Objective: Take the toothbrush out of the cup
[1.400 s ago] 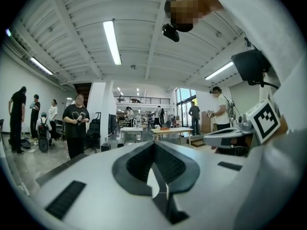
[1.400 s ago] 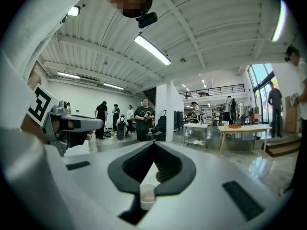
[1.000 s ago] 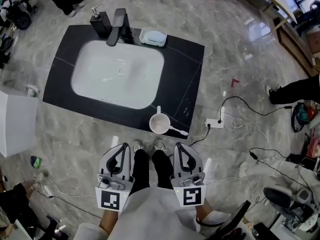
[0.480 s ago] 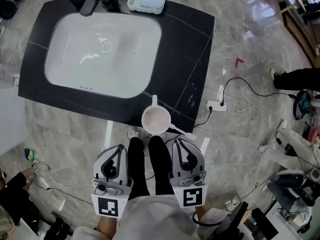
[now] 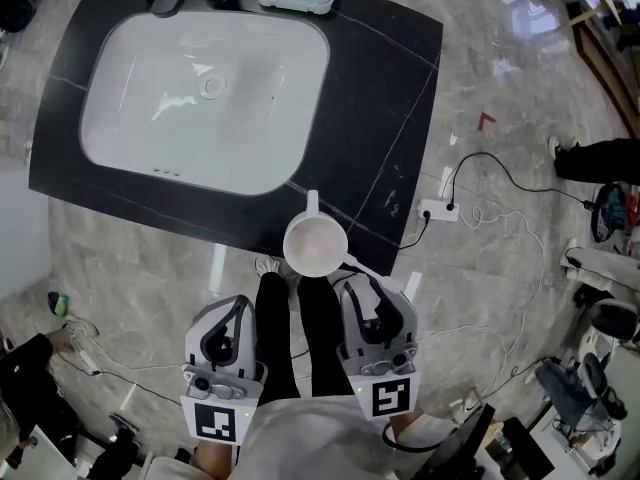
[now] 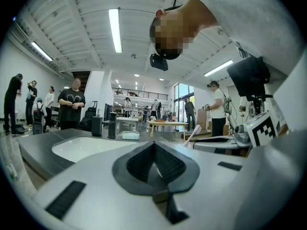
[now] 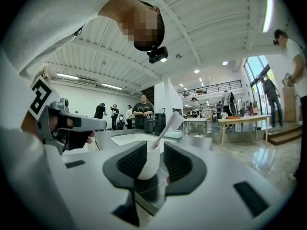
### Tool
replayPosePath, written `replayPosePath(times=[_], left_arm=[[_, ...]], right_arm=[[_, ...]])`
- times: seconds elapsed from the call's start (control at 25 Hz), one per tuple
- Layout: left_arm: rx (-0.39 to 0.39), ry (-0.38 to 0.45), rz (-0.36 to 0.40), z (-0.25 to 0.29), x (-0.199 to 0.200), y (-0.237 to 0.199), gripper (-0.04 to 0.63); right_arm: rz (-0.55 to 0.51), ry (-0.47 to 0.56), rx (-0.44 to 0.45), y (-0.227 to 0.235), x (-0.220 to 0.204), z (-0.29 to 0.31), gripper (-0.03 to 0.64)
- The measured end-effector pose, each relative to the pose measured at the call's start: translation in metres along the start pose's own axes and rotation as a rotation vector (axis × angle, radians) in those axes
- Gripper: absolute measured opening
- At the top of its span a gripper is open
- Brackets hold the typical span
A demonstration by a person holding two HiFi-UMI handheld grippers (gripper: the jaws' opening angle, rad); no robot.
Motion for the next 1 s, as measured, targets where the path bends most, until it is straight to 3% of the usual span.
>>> replayPosePath(times=[0.28, 1.0], left_arm=[[-0.005, -0.008, 0.002, -0.001, -0.003, 0.003, -0.005], [0.001, 0.046, 0.034, 0.029, 0.003, -0.006, -0.005]], right_arm=[[-0.068, 0.019, 0.012, 0.006, -0.004, 0.013, 0.118], [-0.017, 0.026, 0.037, 0.004, -0.005, 0.034, 0.117]])
Point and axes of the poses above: the fingertips, and each gripper's own axes: z forward along the fingers, y to its right, x out of its top, the point moved 8 cm from there along -z, backward along the fingers, and after that the axes turned 8 degrees about y, right-handed, at the moved point
